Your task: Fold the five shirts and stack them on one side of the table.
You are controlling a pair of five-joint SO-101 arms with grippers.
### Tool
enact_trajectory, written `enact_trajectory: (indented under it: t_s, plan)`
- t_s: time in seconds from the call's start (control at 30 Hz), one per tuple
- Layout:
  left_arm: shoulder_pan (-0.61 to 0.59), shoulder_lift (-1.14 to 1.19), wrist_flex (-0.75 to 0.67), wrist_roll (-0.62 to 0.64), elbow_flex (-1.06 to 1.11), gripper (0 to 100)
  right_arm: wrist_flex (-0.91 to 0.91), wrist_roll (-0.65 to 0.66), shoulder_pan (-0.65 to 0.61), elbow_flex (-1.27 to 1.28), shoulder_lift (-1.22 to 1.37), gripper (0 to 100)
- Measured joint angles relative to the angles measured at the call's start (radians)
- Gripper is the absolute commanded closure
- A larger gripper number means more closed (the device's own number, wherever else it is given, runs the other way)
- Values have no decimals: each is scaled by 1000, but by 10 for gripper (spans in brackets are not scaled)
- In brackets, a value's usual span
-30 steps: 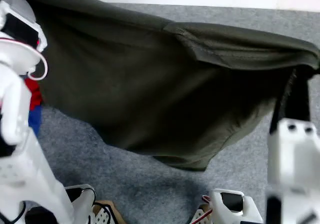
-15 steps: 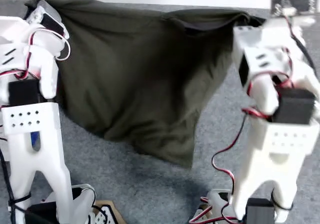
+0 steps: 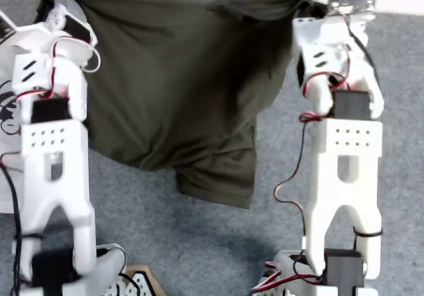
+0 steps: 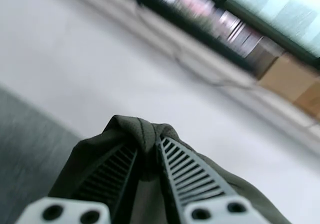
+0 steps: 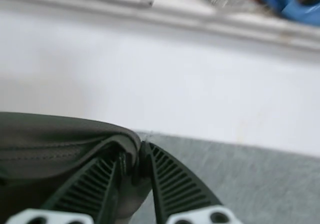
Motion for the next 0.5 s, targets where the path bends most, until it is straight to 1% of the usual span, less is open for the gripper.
enact_trajectory:
  t_s: [0.3, 0.4, 0.5]
  plan:
    - [-9, 324, -6, 0, -9, 993, -3, 0, -83, 272, 8, 991]
    - [-31, 397, -6, 0, -11, 993, -3, 20, -123, 344, 8, 991]
    - [-44, 420, -6, 0, -11, 993, 0, 28, -144, 390, 8, 991]
